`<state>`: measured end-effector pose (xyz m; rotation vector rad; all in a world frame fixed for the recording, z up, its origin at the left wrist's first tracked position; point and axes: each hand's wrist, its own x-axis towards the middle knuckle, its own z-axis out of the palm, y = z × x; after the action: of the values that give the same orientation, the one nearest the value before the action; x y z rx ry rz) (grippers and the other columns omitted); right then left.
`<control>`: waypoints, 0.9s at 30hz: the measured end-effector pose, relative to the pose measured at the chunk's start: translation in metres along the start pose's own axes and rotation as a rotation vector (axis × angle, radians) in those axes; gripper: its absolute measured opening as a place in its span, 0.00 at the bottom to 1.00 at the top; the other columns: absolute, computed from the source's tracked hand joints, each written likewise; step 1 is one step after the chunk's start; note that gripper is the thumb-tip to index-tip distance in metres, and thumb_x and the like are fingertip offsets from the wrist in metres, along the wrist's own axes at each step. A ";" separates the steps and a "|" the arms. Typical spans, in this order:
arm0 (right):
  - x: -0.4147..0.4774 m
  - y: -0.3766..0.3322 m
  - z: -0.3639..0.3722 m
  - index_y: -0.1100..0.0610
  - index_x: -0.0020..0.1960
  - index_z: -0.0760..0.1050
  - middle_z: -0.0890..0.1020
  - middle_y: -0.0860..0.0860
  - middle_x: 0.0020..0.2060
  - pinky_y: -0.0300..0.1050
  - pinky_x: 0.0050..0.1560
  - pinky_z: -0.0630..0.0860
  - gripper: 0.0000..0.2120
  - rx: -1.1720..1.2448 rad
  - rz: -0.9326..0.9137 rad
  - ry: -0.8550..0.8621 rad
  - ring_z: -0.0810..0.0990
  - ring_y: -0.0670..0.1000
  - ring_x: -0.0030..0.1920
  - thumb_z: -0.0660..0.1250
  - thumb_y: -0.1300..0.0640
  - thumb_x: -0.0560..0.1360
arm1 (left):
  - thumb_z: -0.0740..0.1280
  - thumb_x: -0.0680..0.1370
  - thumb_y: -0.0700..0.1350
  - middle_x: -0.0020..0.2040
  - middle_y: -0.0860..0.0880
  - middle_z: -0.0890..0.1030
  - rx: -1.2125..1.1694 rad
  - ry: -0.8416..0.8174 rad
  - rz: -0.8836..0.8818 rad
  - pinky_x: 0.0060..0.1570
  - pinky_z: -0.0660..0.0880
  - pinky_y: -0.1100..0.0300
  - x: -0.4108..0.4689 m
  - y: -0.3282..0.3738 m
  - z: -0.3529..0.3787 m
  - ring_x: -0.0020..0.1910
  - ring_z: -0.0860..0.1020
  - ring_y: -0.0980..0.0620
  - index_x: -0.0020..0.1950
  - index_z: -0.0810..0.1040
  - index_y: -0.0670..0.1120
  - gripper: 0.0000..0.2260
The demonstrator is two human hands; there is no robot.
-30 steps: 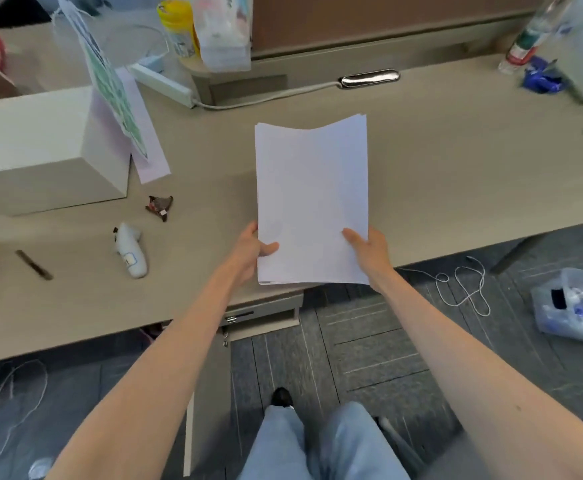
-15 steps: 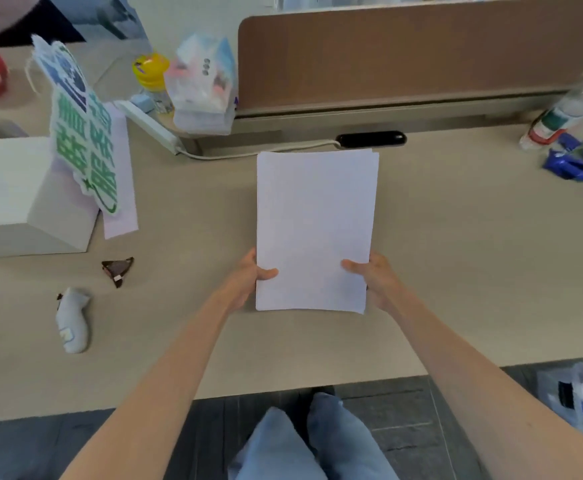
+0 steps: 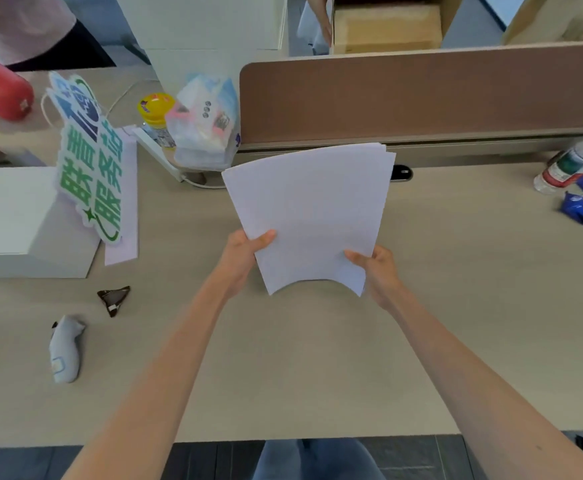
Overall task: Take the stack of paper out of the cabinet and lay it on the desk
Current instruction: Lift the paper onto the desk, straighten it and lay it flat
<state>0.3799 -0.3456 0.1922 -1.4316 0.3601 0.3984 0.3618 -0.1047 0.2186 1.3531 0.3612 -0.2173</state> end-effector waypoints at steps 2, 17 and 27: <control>0.004 -0.003 0.000 0.58 0.48 0.80 0.86 0.42 0.35 0.34 0.35 0.79 0.08 -0.020 -0.030 0.002 0.84 0.40 0.34 0.70 0.68 0.71 | 0.69 0.75 0.38 0.49 0.55 0.86 0.038 0.032 0.034 0.57 0.77 0.57 -0.001 0.003 0.001 0.50 0.83 0.55 0.52 0.82 0.47 0.08; 0.003 -0.054 -0.016 0.49 0.53 0.78 0.84 0.47 0.50 0.39 0.53 0.78 0.21 -0.334 -0.124 -0.360 0.82 0.44 0.49 0.76 0.66 0.65 | 0.77 0.62 0.45 0.50 0.56 0.84 0.424 -0.191 -0.004 0.49 0.75 0.67 -0.009 0.043 -0.004 0.47 0.81 0.61 0.53 0.79 0.53 0.21; 0.006 -0.056 -0.014 0.50 0.56 0.77 0.84 0.47 0.50 0.33 0.48 0.80 0.21 -0.340 -0.162 -0.383 0.82 0.40 0.46 0.75 0.66 0.67 | 0.71 0.74 0.41 0.46 0.60 0.85 0.355 -0.158 0.004 0.45 0.77 0.73 -0.010 0.032 -0.002 0.45 0.82 0.64 0.54 0.80 0.52 0.11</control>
<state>0.4115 -0.3641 0.2367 -1.6591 -0.1412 0.6087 0.3641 -0.0964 0.2513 1.6729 0.1918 -0.3958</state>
